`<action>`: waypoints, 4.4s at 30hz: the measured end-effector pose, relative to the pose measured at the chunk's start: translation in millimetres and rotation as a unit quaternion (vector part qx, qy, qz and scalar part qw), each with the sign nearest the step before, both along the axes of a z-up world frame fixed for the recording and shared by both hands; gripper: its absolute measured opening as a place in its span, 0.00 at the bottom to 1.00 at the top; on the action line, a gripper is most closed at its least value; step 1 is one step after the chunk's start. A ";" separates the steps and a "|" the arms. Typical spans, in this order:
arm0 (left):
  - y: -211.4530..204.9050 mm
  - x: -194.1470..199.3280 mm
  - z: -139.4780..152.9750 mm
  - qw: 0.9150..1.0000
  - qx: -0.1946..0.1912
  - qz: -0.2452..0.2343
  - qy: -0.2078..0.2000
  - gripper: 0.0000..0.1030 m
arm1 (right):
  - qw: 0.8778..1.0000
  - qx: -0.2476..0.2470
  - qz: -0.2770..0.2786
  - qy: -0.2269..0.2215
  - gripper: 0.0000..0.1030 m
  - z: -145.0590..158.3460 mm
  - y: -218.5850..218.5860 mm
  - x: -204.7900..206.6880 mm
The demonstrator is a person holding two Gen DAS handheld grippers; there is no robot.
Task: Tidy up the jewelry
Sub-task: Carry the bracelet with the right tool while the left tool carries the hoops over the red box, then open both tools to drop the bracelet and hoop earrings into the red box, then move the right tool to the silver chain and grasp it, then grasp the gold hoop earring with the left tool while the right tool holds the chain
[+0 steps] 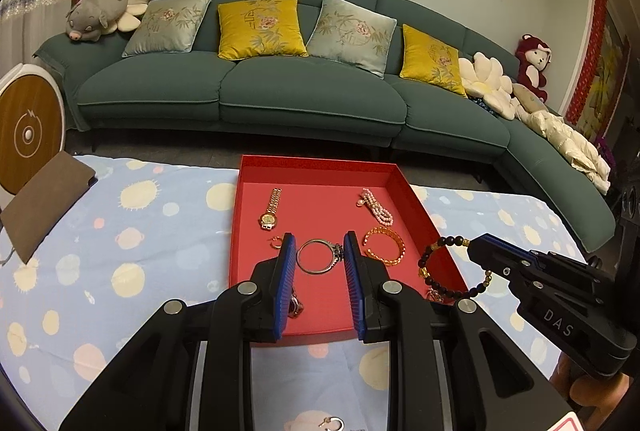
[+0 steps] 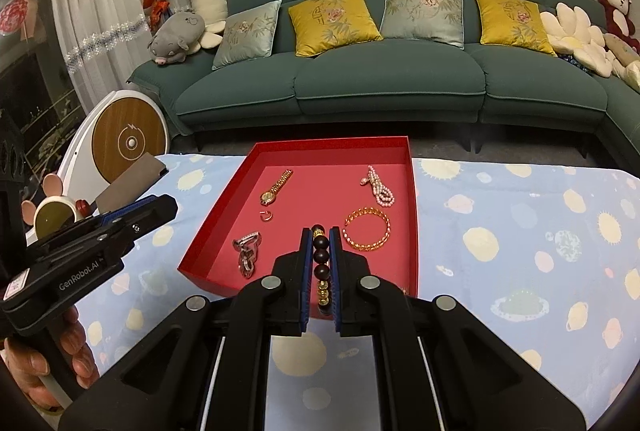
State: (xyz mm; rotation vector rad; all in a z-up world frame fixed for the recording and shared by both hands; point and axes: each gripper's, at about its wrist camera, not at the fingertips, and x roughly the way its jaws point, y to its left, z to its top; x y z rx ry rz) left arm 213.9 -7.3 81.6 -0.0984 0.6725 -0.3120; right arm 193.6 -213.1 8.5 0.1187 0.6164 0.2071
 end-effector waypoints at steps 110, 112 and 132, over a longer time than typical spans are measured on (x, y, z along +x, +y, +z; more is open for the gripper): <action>72.4 -68.4 -71.2 0.993 -0.001 0.040 0.111 0.42 | 0.982 -0.079 0.131 0.109 0.18 -120.2 93.8 -70.5; 70.0 -68.7 -73.2 0.993 0.002 0.036 0.113 0.42 | 0.983 -0.081 0.125 0.110 0.12 -120.2 92.3 -68.3; -4.3 -79.3 -111.2 0.987 0.053 -0.053 0.143 0.42 | 0.990 -0.059 0.085 0.092 0.00 -95.1 48.7 -68.4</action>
